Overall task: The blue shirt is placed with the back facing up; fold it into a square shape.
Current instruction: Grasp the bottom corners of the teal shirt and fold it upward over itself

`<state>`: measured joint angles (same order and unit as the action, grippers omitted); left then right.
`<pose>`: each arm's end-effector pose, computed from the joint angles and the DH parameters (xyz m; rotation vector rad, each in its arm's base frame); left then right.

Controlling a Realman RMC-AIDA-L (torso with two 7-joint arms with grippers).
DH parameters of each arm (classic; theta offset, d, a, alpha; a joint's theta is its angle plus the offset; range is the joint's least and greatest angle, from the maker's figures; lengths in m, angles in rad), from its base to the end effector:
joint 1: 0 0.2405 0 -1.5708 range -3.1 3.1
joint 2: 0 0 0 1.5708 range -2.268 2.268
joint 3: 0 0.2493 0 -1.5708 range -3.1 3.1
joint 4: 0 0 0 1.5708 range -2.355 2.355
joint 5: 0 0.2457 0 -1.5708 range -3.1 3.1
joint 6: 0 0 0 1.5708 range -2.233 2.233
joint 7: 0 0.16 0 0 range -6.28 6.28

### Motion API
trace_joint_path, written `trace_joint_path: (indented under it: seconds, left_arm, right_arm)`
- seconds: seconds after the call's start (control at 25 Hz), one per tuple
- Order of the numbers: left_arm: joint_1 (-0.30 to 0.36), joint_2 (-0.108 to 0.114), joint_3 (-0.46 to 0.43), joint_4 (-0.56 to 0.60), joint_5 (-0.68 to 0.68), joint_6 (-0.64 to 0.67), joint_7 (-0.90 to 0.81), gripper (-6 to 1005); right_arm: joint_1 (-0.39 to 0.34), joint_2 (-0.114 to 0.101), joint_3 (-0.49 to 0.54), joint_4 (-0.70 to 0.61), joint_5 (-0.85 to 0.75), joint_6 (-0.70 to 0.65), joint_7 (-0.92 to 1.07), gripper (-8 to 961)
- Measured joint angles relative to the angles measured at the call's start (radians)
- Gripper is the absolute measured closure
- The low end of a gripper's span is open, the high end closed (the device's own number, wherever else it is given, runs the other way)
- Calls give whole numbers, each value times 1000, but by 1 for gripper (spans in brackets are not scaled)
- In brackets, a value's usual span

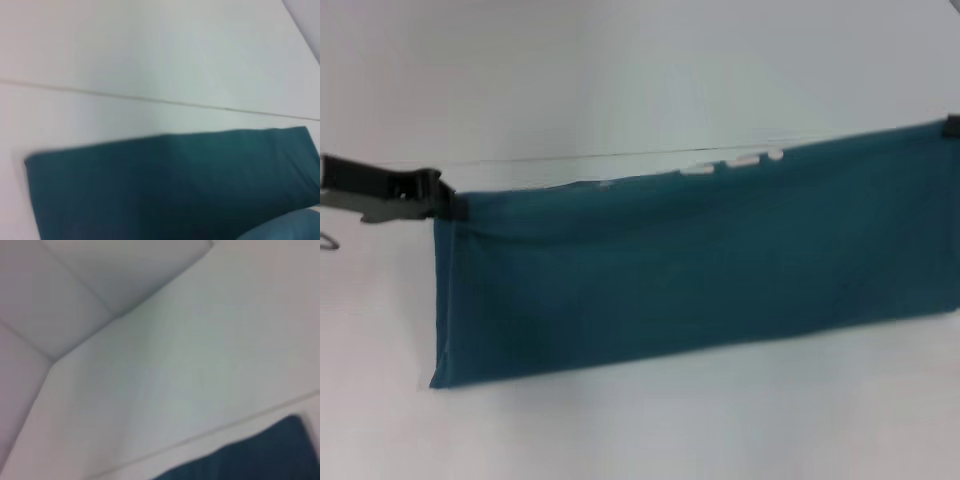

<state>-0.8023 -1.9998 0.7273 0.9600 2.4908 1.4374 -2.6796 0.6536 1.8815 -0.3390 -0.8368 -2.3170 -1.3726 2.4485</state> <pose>-0.2113 0.4618 0.0714 -2.1798 -1.6050 -0.2384 0.3168 0.4358 0.1676 -1.8363 1.6156 0.7002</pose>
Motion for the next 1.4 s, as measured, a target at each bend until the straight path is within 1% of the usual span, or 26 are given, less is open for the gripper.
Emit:
trace_joint_path:
  seconds: [0.08,0.12,0.24,0.4,0.44,0.52,0.64,0.92,1.4]
  left_arm:
    - [-13,-3,37,-3,17,-51,-21,965]
    - [-19,-8,56,-6,28,-78,-30,965]
    - [-34,-24,104,-31,58,-164,-37,965]
    - [-40,-45,139,-84,105,-292,-40,966]
    - [-40,-45,139,-84,105,-292,-40,966]
    - [-42,-55,143,-113,122,-352,-40,966]
    - [-46,-60,148,-148,125,-415,-40,966]
    - [-60,-59,148,-178,127,-442,-40,966]
    - [-55,-60,144,-172,128,-459,-77,956]
  right_arm:
    - [12,16,-37,10,0,92,0,915]
    - [16,27,-66,17,0,151,0,915]
    - [25,51,-147,51,-3,292,-3,915]
    - [40,63,-254,136,-4,484,-3,915]
    - [46,65,-270,155,-4,528,-3,915]
    - [54,71,-288,177,-4,588,-4,915]
    - [68,83,-318,205,-5,676,-5,916]
    - [104,92,-377,262,-6,801,-5,916]
    - [138,85,-394,283,-5,809,-6,916]
